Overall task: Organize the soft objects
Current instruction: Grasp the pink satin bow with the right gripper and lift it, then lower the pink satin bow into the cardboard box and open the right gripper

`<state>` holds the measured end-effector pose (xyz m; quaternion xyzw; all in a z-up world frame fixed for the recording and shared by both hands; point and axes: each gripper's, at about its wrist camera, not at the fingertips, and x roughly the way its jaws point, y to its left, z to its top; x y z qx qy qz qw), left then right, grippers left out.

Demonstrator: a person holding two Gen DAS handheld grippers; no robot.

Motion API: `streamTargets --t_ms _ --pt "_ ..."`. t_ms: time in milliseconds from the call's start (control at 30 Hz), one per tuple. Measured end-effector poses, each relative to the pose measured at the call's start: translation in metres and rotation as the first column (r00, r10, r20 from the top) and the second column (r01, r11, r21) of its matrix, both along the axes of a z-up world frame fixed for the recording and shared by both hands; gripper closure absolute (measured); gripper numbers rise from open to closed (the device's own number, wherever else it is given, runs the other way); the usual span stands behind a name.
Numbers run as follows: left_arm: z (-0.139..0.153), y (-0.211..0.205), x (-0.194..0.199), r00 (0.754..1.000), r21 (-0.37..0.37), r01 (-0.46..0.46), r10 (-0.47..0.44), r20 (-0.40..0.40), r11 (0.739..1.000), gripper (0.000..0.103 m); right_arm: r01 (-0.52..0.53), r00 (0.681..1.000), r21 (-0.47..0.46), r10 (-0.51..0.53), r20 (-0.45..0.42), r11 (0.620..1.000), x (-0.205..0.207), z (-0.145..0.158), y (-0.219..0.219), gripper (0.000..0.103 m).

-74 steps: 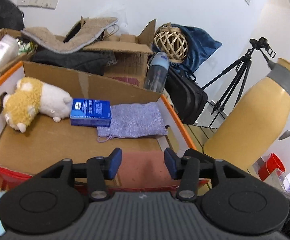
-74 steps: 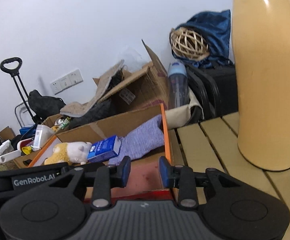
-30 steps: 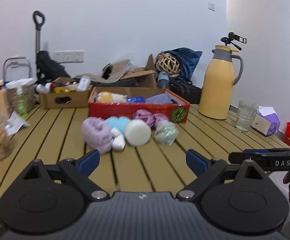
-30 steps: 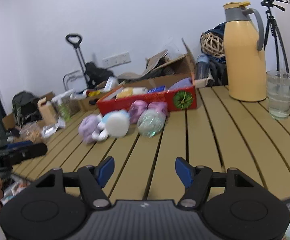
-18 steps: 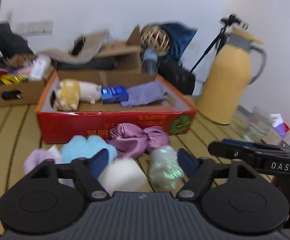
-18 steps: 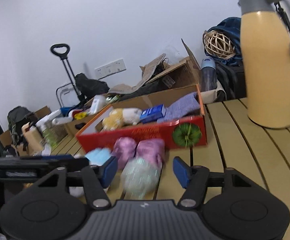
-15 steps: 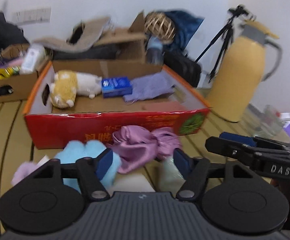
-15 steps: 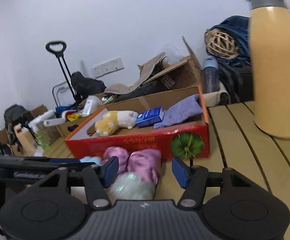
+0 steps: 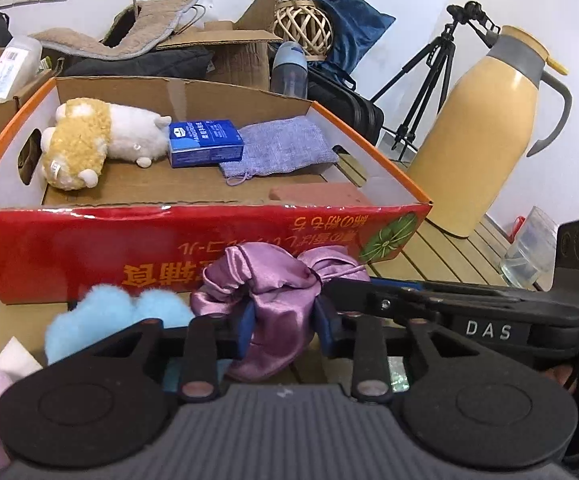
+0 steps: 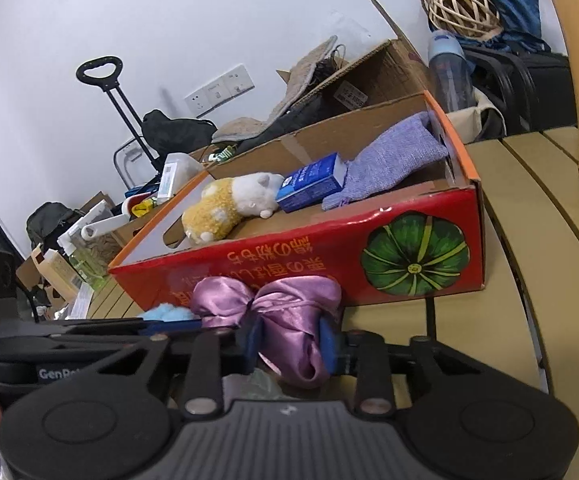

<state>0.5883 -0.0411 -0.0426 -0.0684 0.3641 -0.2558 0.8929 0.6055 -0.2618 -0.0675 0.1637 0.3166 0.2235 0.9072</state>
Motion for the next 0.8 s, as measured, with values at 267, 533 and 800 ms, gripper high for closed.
streamTargets --t_ms 267,533,800 --pt "0.036 0.0 -0.033 0.996 -0.049 0.011 -0.007 0.092 0.999 0.079 -0.002 0.992 -0.045 0.008 0.13 0.999 -0.036 0.037 0.002 0.087" --pt "0.107 0.001 -0.09 0.976 -0.084 0.035 -0.016 0.217 0.996 0.079 -0.008 0.962 -0.043 0.02 0.272 0.999 -0.093 0.109 -0.004 0.087" --pt "0.152 -0.007 -0.11 0.965 -0.107 0.049 -0.019 0.26 0.993 0.079 -0.004 0.947 -0.044 0.018 0.32 0.999 -0.12 0.159 -0.014 0.087"
